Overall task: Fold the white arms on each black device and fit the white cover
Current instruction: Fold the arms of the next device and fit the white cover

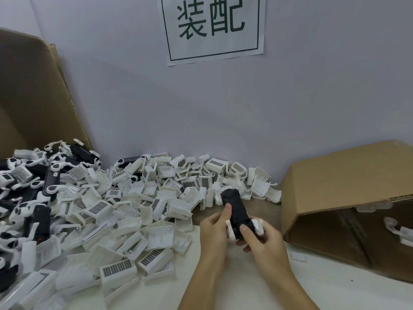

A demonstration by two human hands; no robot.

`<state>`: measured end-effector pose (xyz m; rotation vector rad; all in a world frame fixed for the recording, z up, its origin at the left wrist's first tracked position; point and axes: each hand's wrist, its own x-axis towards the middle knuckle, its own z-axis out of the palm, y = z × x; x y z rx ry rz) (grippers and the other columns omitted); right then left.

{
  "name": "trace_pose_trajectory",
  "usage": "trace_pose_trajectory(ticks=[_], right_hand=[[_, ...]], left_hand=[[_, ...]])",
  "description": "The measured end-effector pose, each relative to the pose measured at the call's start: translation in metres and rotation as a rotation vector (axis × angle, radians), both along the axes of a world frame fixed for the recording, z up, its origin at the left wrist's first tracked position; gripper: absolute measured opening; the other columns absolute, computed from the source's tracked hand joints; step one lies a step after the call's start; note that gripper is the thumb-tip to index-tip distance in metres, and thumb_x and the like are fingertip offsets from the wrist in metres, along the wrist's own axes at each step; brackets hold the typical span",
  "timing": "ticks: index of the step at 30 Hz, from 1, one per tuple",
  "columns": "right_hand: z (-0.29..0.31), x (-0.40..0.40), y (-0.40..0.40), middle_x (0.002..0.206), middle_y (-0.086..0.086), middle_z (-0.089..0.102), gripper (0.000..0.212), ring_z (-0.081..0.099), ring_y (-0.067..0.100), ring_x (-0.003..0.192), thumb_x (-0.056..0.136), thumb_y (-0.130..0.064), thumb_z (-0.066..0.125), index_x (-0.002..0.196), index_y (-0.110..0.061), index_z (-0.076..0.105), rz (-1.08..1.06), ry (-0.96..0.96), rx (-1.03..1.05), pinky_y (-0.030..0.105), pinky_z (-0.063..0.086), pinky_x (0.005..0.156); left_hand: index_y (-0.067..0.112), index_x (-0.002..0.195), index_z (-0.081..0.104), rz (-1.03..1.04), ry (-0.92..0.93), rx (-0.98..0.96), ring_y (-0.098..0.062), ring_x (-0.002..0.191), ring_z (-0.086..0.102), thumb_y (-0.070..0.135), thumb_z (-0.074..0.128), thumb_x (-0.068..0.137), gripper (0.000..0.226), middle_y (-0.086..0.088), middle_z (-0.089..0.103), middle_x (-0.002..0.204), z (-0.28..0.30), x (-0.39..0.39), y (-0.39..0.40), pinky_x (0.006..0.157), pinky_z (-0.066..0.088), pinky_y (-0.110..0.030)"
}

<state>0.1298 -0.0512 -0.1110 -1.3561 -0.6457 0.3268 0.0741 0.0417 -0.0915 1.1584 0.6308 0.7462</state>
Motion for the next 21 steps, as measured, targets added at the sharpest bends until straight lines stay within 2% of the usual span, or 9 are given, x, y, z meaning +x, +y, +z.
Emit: trace_pose_trajectory(ticks=[2,5,6,8,10,13,16,19,21], right_hand=[[-0.004,0.003,0.001,0.078,-0.001,0.075,0.011,0.067,0.009,0.063,0.094,-0.010,0.065,0.095,-0.019,0.071,-0.054,0.034,0.024,0.019,0.051,0.055],[-0.006,0.003,0.003,0.082,-0.006,0.075,0.016,0.070,0.010,0.073,0.093,-0.013,0.067,0.092,-0.028,0.072,-0.130,0.020,0.054,0.025,0.055,0.062],[-0.005,0.003,0.003,0.084,-0.008,0.075,0.020,0.070,0.009,0.077,0.093,-0.014,0.067,0.091,-0.033,0.072,-0.151,-0.013,0.068,0.027,0.057,0.065],[-0.005,0.001,0.003,0.089,-0.014,0.074,0.030,0.069,0.003,0.085,0.090,-0.013,0.070,0.093,-0.042,0.072,-0.170,-0.106,0.084,0.023,0.056,0.069],[-0.007,0.000,0.003,0.099,-0.015,0.072,0.039,0.066,0.002,0.095,0.086,-0.010,0.074,0.107,-0.043,0.069,-0.201,-0.207,0.056,0.018,0.053,0.074],[-0.011,0.000,0.005,0.102,-0.014,0.061,0.051,0.061,0.007,0.093,0.082,-0.007,0.079,0.119,-0.039,0.064,-0.261,-0.412,-0.019,0.014,0.049,0.066],[-0.012,-0.004,0.006,0.105,-0.017,0.053,0.055,0.060,0.010,0.089,0.077,-0.006,0.083,0.122,-0.034,0.066,-0.259,-0.612,-0.044,0.013,0.047,0.070],[-0.012,-0.008,0.005,0.111,-0.021,0.048,0.061,0.056,0.006,0.097,0.073,-0.007,0.083,0.125,-0.034,0.065,-0.217,-0.766,-0.119,0.007,0.043,0.078],[-0.010,-0.010,0.003,0.114,-0.022,0.048,0.058,0.055,0.005,0.102,0.076,-0.013,0.076,0.127,-0.036,0.061,-0.197,-0.765,-0.096,0.007,0.043,0.078]], left_hand=[[0.006,0.078,0.079,0.053,0.070,0.082,-0.026,0.072,0.070,0.029,0.067,0.094,0.031,-0.015,0.076,0.079,0.000,0.000,0.003,0.064,0.056,-0.029],[0.007,0.084,0.079,0.060,0.114,0.070,-0.029,0.084,0.074,0.024,0.063,0.097,0.026,-0.010,0.077,0.080,0.007,-0.004,0.008,0.072,0.059,-0.032],[0.007,0.087,0.077,0.032,0.137,0.074,-0.027,0.083,0.075,0.023,0.060,0.098,0.026,-0.009,0.077,0.080,0.010,-0.005,0.011,0.070,0.059,-0.030],[0.008,0.090,0.075,-0.060,0.194,0.117,-0.021,0.080,0.075,0.021,0.055,0.098,0.025,-0.007,0.078,0.081,0.017,-0.009,0.015,0.070,0.054,-0.027],[0.012,0.089,0.077,-0.146,0.248,0.218,-0.017,0.083,0.074,0.023,0.052,0.097,0.028,-0.005,0.078,0.083,0.025,-0.012,0.018,0.075,0.049,-0.030],[0.020,0.087,0.077,-0.205,0.296,0.293,-0.011,0.081,0.074,0.037,0.051,0.098,0.033,0.001,0.078,0.084,0.034,-0.014,0.018,0.074,0.046,-0.028],[0.021,0.091,0.075,-0.176,0.270,0.225,-0.012,0.082,0.074,0.049,0.059,0.093,0.032,0.001,0.078,0.086,0.035,-0.013,0.019,0.077,0.054,-0.030],[0.018,0.104,0.070,-0.105,0.196,0.058,-0.024,0.091,0.073,0.043,0.063,0.094,0.028,-0.008,0.076,0.094,0.031,-0.011,0.022,0.081,0.058,-0.040],[0.013,0.107,0.067,-0.050,0.165,-0.019,-0.030,0.090,0.072,0.039,0.057,0.097,0.029,-0.013,0.073,0.095,0.029,-0.009,0.023,0.080,0.059,-0.044]])
